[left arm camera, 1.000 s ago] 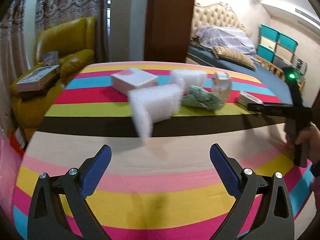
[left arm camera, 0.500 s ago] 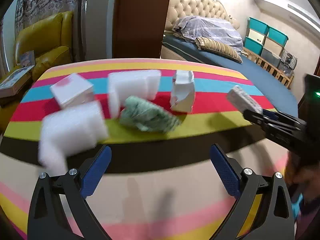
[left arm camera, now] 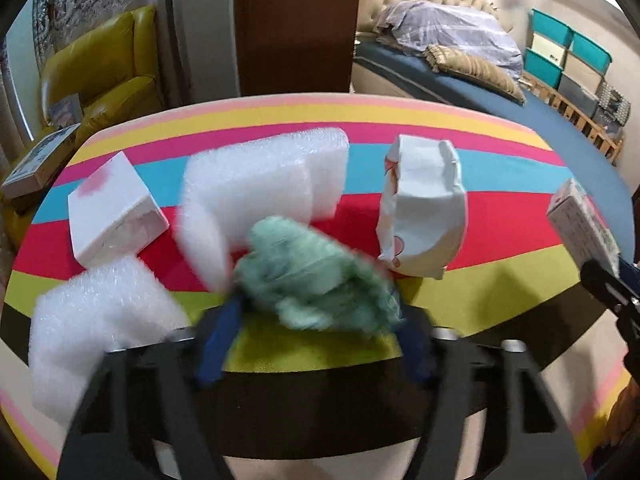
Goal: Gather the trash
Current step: 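Grasp the white medicine box with the right tool while the left tool grasps the green cloth, then carry the medicine box and green cloth to the pink bin and release both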
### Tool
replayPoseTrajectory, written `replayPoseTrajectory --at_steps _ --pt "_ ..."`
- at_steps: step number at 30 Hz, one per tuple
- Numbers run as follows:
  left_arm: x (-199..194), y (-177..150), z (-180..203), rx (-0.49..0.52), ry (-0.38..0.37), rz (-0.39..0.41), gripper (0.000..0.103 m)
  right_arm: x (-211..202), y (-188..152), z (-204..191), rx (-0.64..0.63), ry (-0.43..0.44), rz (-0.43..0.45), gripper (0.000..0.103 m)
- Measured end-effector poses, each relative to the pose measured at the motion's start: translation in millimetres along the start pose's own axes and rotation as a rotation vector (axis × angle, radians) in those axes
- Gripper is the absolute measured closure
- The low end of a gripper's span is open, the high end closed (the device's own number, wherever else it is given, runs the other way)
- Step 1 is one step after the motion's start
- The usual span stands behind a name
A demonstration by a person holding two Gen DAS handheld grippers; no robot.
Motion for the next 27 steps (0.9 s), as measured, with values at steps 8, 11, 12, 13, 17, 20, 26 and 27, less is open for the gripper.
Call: replayPoseTrajectory --at_steps 8,11,12,13,17,20,26,27 --pt "-34 -33 5 0.024 -0.105 0.042 0.075 -1 -4 -5 0.010 0.011 -0.016 0.064" --pt "-55 -55 3 0.039 -0.123 0.059 0.075 -12 -20 -21 0.012 0.039 -0.030 0.064" --pt "-59 -61 2 0.045 -0.124 0.062 0.075 -16 -25 -28 0.003 0.045 -0.030 0.064" --pt "-66 -70 -1 0.053 -0.129 0.064 0.075 -20 -30 -35 -0.011 0.049 -0.029 0.064" --pt "-85 -97 -11 0.058 -0.125 0.068 0.075 -44 -51 -64 -0.051 0.044 -0.016 0.064" --pt "-99 -117 -22 0.050 -0.121 0.074 0.075 -59 -64 -81 -0.063 0.049 -0.005 0.064" --pt "-128 -161 -43 0.025 -0.100 0.099 0.075 -85 -88 -110 -0.080 0.064 0.010 0.064" --pt "-132 -162 -45 0.029 -0.091 0.107 0.075 -88 -90 -113 -0.084 0.062 0.012 0.064"
Point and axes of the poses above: each gripper's, at about its wrist camera, not at the fingertips, and x roughly the way its jaws point, z to its right, y to its top, the point moved 10 cm from there along x, roughly the way its jaws point, and after that the axes turned 4 degrees about -z, right-handed, at the moved point
